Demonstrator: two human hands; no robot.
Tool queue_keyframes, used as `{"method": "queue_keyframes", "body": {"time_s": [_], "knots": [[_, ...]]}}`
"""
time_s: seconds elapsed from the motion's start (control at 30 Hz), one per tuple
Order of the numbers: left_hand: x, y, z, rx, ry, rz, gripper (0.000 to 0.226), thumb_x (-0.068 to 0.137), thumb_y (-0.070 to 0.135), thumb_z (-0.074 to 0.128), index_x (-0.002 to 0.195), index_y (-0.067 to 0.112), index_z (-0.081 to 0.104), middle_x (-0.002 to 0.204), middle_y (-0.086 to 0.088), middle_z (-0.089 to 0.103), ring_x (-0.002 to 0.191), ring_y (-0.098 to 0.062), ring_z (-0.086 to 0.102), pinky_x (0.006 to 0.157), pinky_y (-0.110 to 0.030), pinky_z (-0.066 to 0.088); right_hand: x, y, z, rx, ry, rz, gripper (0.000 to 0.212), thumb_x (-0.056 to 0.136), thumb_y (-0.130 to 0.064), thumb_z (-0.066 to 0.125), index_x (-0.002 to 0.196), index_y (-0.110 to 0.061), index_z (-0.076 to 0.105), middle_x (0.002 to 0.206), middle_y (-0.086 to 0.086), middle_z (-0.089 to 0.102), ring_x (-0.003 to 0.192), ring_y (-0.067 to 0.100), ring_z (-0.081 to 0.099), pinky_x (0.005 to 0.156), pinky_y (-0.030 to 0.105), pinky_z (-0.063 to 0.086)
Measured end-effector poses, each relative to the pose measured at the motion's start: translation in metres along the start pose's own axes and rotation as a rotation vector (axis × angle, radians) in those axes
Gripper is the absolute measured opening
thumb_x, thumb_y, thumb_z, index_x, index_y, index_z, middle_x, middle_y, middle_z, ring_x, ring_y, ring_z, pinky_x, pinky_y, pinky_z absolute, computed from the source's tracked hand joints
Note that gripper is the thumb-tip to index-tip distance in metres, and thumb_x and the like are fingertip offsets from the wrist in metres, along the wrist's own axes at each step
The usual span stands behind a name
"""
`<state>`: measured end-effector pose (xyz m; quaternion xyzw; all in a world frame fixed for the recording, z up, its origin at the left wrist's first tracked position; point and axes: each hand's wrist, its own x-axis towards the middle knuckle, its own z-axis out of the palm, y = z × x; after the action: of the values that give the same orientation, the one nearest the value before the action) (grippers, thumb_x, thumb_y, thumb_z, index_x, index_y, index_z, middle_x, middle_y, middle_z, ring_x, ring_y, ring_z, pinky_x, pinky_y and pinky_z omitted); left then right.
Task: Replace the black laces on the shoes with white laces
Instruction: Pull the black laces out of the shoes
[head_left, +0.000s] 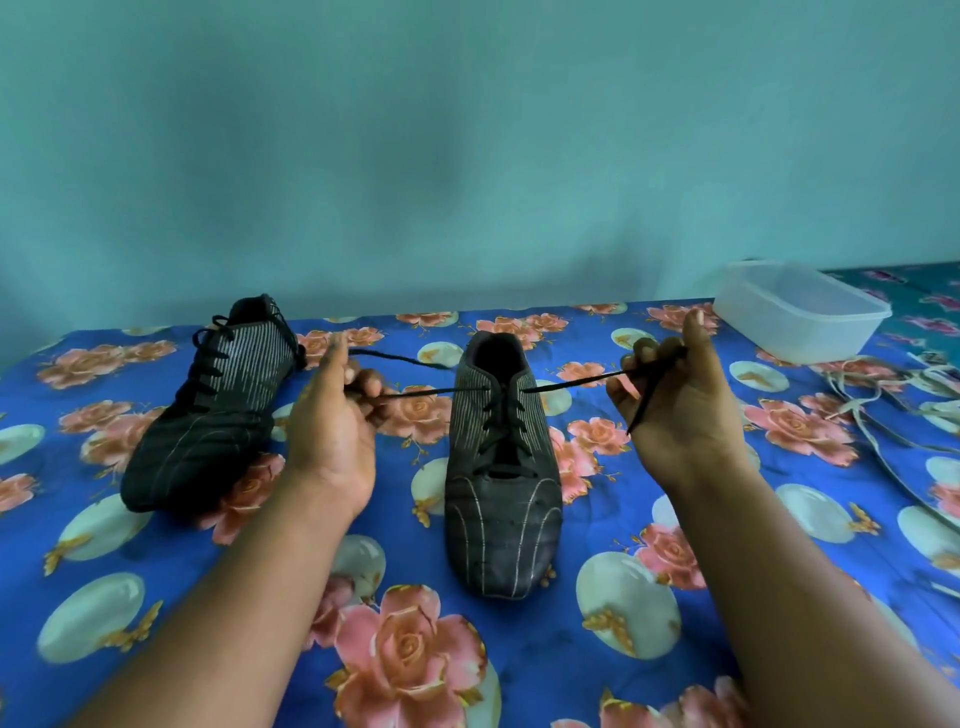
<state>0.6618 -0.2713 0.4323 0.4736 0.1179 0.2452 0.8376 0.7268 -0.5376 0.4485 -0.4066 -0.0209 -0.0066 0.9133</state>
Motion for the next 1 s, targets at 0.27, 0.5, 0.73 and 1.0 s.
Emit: {"method": "queue_keyframes", "body": {"time_s": [0.27, 0.5, 0.73, 1.0], "knots": [[0.016, -0.008, -0.024, 0.811, 0.163, 0.195, 0.047, 0.097, 0.051, 0.056, 0.085, 0.006, 0.059, 0.07, 0.0, 0.061, 0.064, -0.024, 0.056, 0.059, -0.044, 0.047, 0.005, 0.002, -0.012, -0.37, 0.239, -0.035, 0.028, 0.093, -0.039, 0.073, 0.074, -0.024, 0.06, 0.068, -0.004, 0.054, 0.062, 0.012, 0.049, 0.064, 0.031, 0.046], [0.007, -0.01, -0.023, 1.558, 0.106, 0.17, 0.054, 0.096, 0.061, 0.053, 0.132, 0.023, 0.063, 0.133, -0.013, 0.049, 0.116, -0.036, 0.057, 0.09, -0.045, 0.048, 0.013, 0.008, -0.021, -0.546, 0.299, 0.088, 0.008, 0.098, -0.023, 0.065, 0.103, -0.018, 0.066, 0.093, -0.002, 0.061, 0.076, 0.016, 0.053, 0.064, 0.034, 0.049], [-0.006, -0.023, -0.004, 1.004, -0.306, 0.329, 0.058, 0.101, 0.034, 0.061, 0.154, 0.022, 0.04, 0.144, 0.0, 0.042, 0.127, -0.007, 0.053, 0.11, -0.033, 0.045, 0.0, 0.021, -0.005, -1.045, 0.204, -0.261, 0.035, 0.091, -0.035, 0.069, 0.124, -0.03, 0.058, 0.11, -0.003, 0.059, 0.09, 0.015, 0.062, 0.075, 0.037, 0.051], [-0.02, -0.039, 0.009, 0.996, -0.492, 0.254, 0.087, 0.084, 0.07, 0.054, 0.157, 0.027, 0.035, 0.161, 0.005, 0.032, 0.15, -0.007, 0.028, 0.125, -0.042, 0.027, -0.013, 0.016, 0.03, -1.547, -0.343, -0.172, 0.015, 0.093, -0.041, 0.07, 0.097, -0.027, 0.067, 0.081, -0.007, 0.068, 0.055, 0.003, 0.054, 0.056, 0.026, 0.038]]}}
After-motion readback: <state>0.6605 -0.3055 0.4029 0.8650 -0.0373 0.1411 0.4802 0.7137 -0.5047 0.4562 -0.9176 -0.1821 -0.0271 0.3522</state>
